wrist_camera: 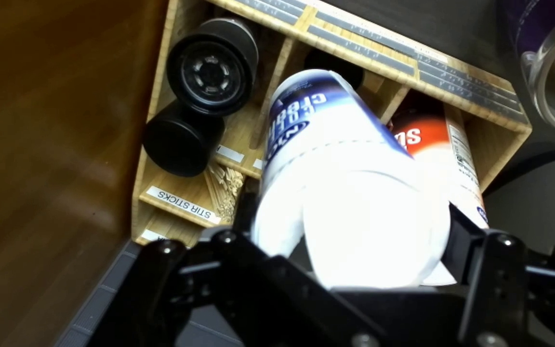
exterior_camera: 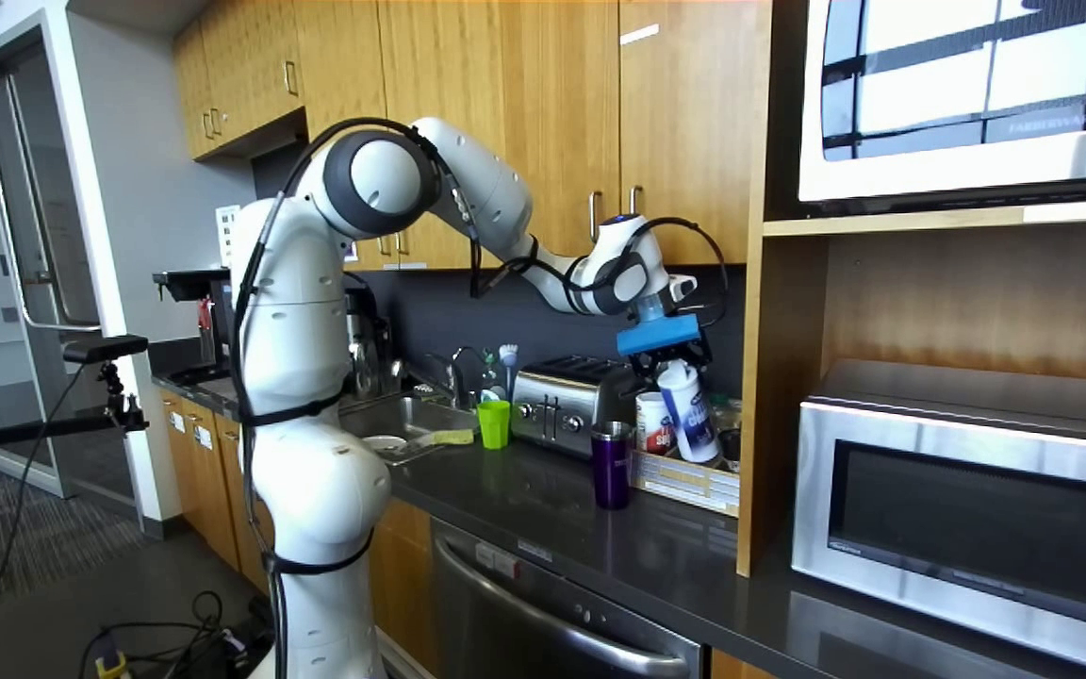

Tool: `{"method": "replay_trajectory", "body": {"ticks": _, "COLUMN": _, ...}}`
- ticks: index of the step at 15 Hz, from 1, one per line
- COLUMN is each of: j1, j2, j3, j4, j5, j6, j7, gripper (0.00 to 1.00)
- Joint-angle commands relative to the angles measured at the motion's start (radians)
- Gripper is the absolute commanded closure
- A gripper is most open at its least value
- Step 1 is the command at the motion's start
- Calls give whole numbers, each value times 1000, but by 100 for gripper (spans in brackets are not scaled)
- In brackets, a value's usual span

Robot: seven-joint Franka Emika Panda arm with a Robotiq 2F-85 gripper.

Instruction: Pick up the blue container from the table and place it next to the red container in the box

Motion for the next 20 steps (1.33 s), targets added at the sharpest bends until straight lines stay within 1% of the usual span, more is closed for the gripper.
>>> {"method": "replay_trajectory", "body": {"ticks": 1, "j1": -19, "j2": 17, "j3": 21, "j4": 32, "j5": 0, "j6": 6, "j7": 19, "gripper": 39}}
{"method": "replay_trajectory", "body": {"ticks": 9, "j1": -28, "j2": 37, "j3": 25, "j4": 44, "j5": -6, "j6": -9, "j7": 32, "gripper": 39}}
{"method": "replay_trajectory", "body": {"ticks": 20, "j1": -32, "j2": 58, "j3": 38, "j4": 71, "j5": 1, "j6": -63, "j7": 49, "gripper": 39}}
